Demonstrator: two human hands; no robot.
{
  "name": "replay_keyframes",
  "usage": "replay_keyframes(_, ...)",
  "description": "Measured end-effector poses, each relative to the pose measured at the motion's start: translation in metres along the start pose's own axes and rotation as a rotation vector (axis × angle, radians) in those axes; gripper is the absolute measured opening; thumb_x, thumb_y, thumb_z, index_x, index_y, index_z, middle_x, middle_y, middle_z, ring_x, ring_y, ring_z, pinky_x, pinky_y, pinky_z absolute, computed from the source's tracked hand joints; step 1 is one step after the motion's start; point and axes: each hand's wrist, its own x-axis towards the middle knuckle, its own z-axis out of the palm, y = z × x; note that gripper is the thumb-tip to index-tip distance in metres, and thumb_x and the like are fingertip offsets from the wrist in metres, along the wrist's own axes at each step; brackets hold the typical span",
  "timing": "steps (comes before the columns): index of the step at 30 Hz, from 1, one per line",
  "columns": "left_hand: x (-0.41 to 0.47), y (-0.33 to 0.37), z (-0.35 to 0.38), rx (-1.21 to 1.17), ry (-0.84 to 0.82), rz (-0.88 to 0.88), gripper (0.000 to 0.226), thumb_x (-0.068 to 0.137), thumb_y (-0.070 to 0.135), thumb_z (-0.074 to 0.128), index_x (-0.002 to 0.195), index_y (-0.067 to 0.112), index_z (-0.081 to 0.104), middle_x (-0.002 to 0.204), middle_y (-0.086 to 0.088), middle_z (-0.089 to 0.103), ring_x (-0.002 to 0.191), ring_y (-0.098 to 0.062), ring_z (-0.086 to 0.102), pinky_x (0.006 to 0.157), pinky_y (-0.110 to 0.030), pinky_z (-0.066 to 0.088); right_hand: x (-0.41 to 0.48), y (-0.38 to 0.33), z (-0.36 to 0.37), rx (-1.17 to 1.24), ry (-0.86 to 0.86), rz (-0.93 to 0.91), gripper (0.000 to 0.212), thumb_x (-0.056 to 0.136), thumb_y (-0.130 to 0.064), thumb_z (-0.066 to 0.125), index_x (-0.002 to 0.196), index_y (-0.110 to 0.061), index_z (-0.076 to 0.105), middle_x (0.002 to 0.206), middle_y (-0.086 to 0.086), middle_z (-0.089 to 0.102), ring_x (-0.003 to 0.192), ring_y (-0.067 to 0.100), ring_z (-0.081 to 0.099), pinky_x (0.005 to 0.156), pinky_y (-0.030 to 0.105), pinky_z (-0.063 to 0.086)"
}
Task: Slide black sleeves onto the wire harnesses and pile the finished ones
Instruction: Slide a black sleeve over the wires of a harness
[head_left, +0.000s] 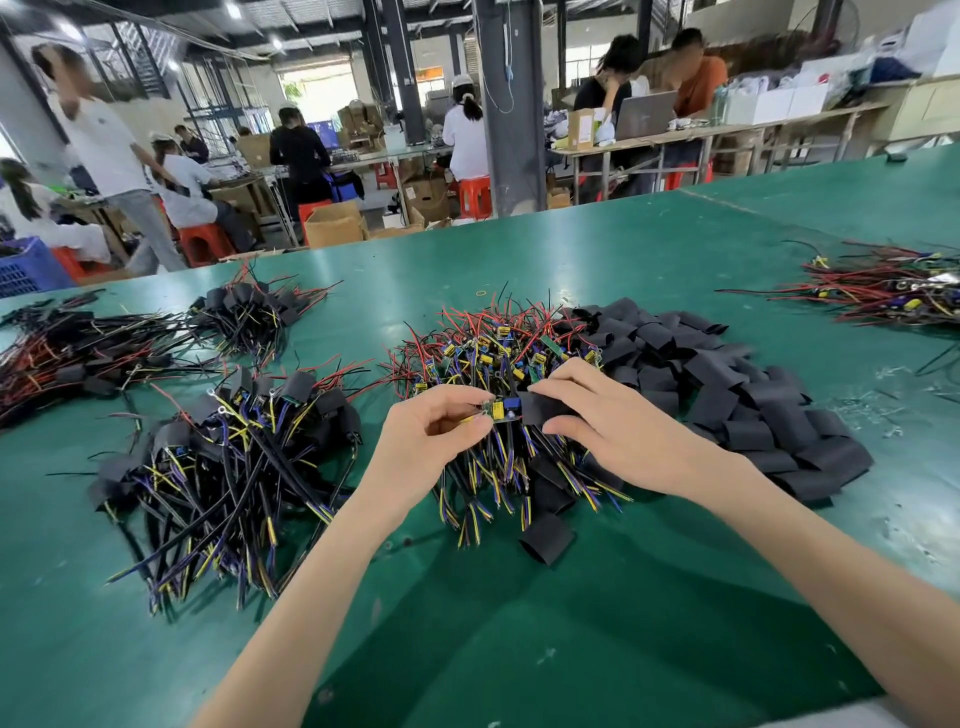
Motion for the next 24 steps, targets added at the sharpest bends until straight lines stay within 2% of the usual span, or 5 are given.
replay_keyframes(7,-0.001,0.002,0.000,0.003,-0.043,0.030,0.030,0.079,-0.008,0.068,0.089,0.020,0.068,0.067,0.014,0.068,0.063,0.004,0.057,0.065,-0.009,0.043,0.000,-0.001,0.004,0.120,-0.051,0.040,0.038,0.095,-0.023,0.051,0.130,-0.006,0.050,0.117,0.004,0.047,0.103,0.019,0.049,0.093,0.037,0.039)
replay_keyframes(12,-0.002,0.002,0.000,0.013,-0.044,0.014,0.026,0.079,-0.004,0.070,0.087,0.020,0.069,0.069,0.013,0.070,0.066,0.004,0.060,0.067,-0.009,0.045,0.000,-0.001,0.005,0.127,0.011,0.007,0.039,0.091,-0.026,0.060,0.126,-0.010,0.054,0.113,0.000,0.048,0.090,0.001,0.042,0.080,0.017,0.034)
replay_keyframes(17,-0.003,0.000,0.001,0.043,-0.049,0.002,0.024,0.079,0.000,0.071,0.089,0.022,0.070,0.077,0.003,0.071,0.067,0.001,0.060,0.069,-0.011,0.047,0.000,-0.001,0.007,0.049,0.036,-0.045,0.040,0.088,-0.029,0.062,0.124,-0.011,0.056,0.111,-0.001,0.050,0.094,0.006,0.047,0.084,0.025,0.040)
replay_keyframes(21,-0.001,-0.004,0.002,0.085,-0.007,-0.003,0.019,0.078,0.006,0.074,0.088,0.022,0.068,0.077,0.005,0.071,0.067,-0.001,0.060,0.069,-0.012,0.045,0.000,-0.001,0.010,0.018,0.031,-0.040,0.041,0.089,-0.032,0.062,0.124,-0.012,0.057,0.111,-0.004,0.049,0.086,0.016,0.055,0.080,0.032,0.045)
replay_keyframes(24,-0.001,-0.006,0.002,0.113,0.001,0.027,0.021,0.077,0.005,0.076,0.082,0.024,0.067,0.074,0.009,0.071,0.069,-0.001,0.063,0.068,-0.010,0.045,-0.001,-0.002,0.012,0.048,0.011,-0.035,0.039,0.091,-0.034,0.059,0.124,-0.013,0.057,0.111,-0.005,0.048,0.082,0.018,0.055,0.079,0.030,0.044)
